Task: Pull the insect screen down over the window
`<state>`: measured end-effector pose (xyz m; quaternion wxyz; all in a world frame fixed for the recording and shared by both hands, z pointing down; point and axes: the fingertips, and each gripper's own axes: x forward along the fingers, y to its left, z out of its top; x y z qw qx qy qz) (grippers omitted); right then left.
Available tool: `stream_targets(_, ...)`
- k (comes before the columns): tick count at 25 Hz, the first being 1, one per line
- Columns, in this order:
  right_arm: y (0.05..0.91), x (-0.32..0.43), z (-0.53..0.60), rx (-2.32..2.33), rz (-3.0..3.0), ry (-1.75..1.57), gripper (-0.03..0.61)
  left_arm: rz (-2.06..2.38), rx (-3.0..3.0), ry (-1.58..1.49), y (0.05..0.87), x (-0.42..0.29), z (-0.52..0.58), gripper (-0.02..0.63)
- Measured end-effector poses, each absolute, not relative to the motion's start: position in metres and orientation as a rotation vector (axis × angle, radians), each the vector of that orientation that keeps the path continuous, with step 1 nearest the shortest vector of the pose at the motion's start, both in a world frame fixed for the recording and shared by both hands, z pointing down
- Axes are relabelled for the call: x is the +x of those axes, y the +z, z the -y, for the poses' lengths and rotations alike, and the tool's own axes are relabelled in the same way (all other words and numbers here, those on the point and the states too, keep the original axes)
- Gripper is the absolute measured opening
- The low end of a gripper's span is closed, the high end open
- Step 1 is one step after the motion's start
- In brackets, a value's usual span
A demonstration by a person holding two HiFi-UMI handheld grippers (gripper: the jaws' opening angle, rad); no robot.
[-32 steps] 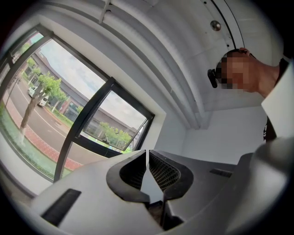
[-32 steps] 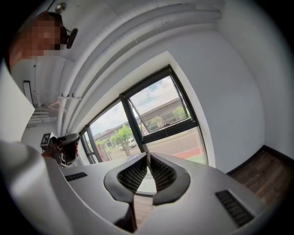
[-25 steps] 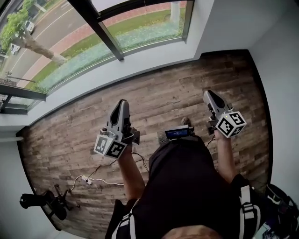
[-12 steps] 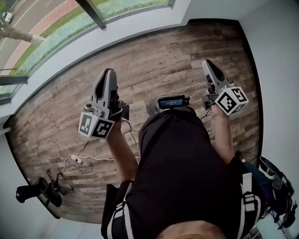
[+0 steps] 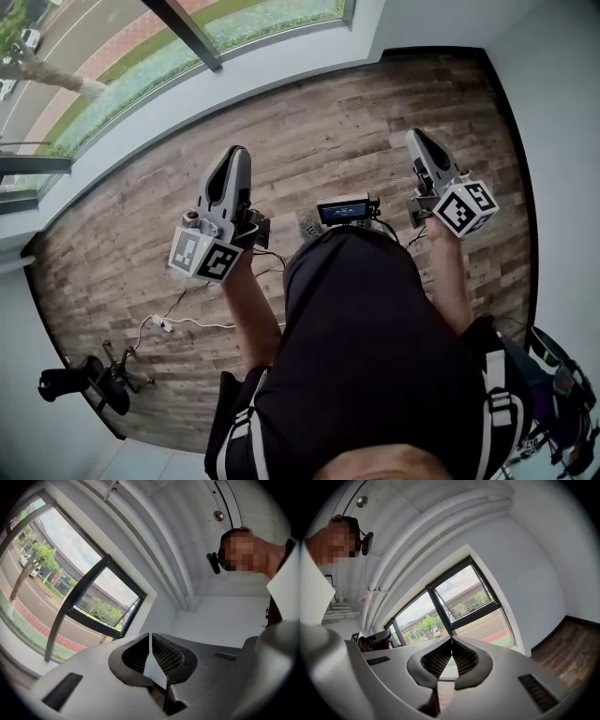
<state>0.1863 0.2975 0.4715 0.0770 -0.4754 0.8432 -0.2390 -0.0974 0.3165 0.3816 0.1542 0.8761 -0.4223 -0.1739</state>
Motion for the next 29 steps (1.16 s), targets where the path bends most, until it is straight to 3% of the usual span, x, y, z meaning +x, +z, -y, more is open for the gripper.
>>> stream_targets(29,0.48,0.17,-0.294,-1.334,-2.65,-0.716,0.009,1.216,2.492,-0.36,0.401,-0.079,-0.314,0.025)
